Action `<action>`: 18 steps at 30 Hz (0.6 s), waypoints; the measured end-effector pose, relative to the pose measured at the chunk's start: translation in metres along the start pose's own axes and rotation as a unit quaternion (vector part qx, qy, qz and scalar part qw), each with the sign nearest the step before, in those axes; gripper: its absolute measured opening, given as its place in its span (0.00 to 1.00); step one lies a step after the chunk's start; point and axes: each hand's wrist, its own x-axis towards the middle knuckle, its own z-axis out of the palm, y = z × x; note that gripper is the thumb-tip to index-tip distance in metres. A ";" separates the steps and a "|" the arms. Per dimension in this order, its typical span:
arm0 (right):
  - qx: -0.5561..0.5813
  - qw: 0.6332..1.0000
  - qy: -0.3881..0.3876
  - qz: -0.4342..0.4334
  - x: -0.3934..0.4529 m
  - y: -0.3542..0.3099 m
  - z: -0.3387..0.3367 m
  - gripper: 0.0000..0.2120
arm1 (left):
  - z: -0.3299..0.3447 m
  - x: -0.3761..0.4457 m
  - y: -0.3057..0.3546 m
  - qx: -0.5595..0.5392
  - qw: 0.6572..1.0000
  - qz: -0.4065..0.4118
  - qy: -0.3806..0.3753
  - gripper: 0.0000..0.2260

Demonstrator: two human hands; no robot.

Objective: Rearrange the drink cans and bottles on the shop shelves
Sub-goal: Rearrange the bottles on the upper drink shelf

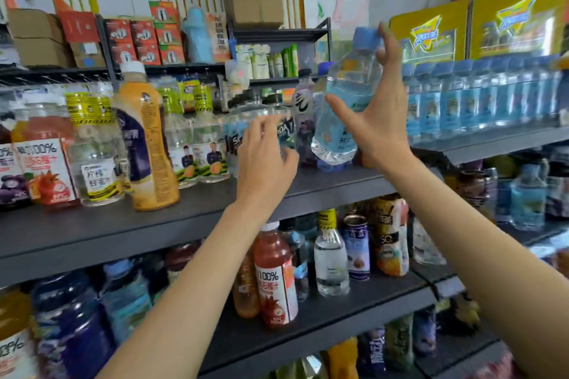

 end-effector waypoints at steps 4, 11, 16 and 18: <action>-0.015 1.000 0.019 0.013 0.013 0.077 -0.057 0.40 | 0.073 0.013 0.050 -0.026 1.000 -0.004 -0.016 0.21; -0.115 0.990 -0.051 0.065 0.046 0.197 -0.114 0.39 | 0.181 0.037 0.109 -0.016 0.998 -0.066 0.009 0.24; -0.134 0.966 -0.206 0.084 0.044 0.245 -0.108 0.40 | 0.199 0.043 0.115 -0.046 0.988 -0.132 0.061 0.25; -0.125 0.967 -0.214 0.063 0.040 0.252 -0.107 0.42 | 0.198 0.043 0.114 -0.061 0.987 -0.138 0.061 0.25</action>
